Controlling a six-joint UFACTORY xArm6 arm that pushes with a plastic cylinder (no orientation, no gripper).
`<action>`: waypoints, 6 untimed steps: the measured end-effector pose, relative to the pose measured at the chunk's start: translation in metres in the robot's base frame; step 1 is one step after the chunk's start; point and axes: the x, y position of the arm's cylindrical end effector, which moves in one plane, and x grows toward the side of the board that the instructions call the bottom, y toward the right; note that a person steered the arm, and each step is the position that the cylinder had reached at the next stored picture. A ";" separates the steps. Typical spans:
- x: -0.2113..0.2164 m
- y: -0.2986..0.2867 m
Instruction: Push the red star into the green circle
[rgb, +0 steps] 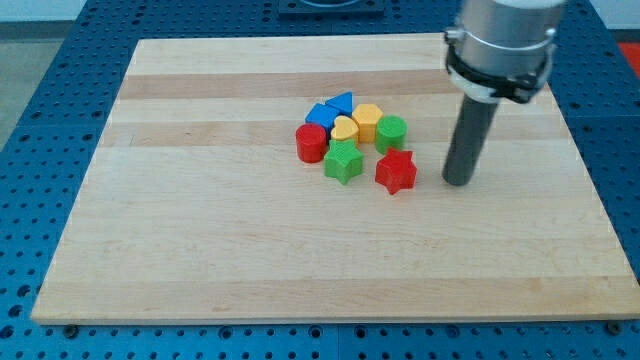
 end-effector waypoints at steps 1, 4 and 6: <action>0.020 -0.012; 0.006 -0.061; -0.024 -0.064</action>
